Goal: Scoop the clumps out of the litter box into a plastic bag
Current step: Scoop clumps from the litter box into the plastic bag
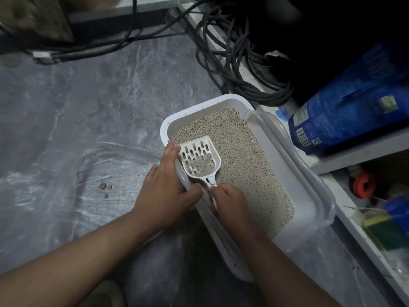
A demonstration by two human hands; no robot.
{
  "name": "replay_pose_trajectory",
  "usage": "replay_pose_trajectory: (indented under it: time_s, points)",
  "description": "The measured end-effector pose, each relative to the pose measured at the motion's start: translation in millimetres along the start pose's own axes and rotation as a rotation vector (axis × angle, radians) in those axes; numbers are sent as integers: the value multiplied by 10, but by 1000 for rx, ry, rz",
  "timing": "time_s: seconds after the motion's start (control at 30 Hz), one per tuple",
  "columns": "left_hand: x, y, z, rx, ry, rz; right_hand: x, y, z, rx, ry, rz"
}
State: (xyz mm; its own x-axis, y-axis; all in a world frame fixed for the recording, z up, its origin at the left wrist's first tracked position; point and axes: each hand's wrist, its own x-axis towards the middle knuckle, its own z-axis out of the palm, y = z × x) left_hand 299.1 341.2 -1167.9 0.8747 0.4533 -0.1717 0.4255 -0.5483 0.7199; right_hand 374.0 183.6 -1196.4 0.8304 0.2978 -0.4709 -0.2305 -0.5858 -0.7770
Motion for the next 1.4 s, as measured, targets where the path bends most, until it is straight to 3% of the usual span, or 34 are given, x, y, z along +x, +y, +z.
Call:
replay_pose_trajectory:
  time_s: [0.3,0.53,0.83,1.07,1.23,1.4]
  points:
    - [13,-18,25,-16,5,-5,-45,-67,-27,-13,-16,13]
    - [21,-40,29,-19,-4,-1,-83,-189,-112,182,-33,83]
    - [89,-25,1,39,-25,20,-113,-568,-353,252,-59,52]
    - [79,-210,-471,7,-131,18,-345,-1151,-288,367,-244,-27]
    - [-78,-710,-883,-21,20,-222,-627,-1329,65,347,-409,-14]
    - [-413,-1108,-859,23,52,-361,-793,-1069,535,101,-398,-33]
